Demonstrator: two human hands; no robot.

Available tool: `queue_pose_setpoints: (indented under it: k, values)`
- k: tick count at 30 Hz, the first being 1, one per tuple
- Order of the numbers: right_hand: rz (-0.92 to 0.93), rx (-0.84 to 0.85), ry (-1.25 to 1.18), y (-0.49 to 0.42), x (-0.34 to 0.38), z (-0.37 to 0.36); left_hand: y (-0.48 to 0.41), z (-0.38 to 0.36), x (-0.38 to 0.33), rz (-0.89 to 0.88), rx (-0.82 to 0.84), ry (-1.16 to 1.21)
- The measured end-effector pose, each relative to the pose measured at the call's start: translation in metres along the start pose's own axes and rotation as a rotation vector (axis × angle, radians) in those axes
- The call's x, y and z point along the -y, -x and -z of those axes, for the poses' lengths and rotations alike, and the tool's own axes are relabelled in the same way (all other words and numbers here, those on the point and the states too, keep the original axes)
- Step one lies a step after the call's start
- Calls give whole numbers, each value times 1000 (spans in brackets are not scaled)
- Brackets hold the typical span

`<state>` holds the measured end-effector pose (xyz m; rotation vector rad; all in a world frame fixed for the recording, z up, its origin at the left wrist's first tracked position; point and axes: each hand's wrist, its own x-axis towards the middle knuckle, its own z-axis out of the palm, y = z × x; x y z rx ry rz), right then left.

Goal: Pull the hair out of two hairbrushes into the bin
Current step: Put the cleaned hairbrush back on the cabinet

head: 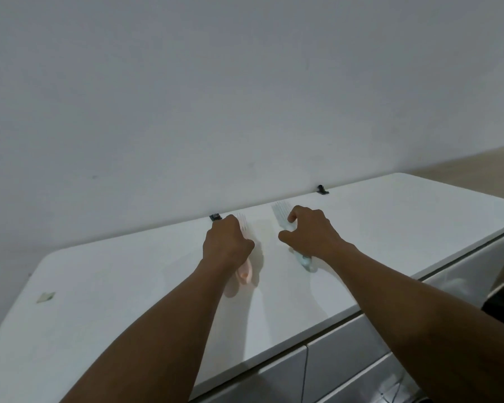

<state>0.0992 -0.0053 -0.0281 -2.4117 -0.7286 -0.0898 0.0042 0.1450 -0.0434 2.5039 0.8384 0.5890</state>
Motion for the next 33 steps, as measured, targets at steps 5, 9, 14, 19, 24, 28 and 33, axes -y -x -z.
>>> queue_pose_setpoints:
  k: [5, 9, 14, 19, 24, 28, 33]
  values:
    - [40, 39, -8, 1, 12, -20, 6, 2, 14, 17, 8, -8]
    - [48, 46, 27, 7, 9, -38, 6, -1, 17, 19, 0, 30]
    - [54, 41, 37, 7, 8, -45, 6, -8, 17, 26, -36, 69]
    - [54, 98, 15, 5, 8, -41, 8, -10, 13, 30, -58, 82]
    - [56, 105, -38, 3, 7, -39, 11, -9, 11, 17, -62, 31]
    - [62, 144, -44, 0, 8, -31, 13, -2, 7, -2, -83, -49]
    - [68, 185, -7, -2, 5, -2, 10, 18, -8, -21, -116, -120]
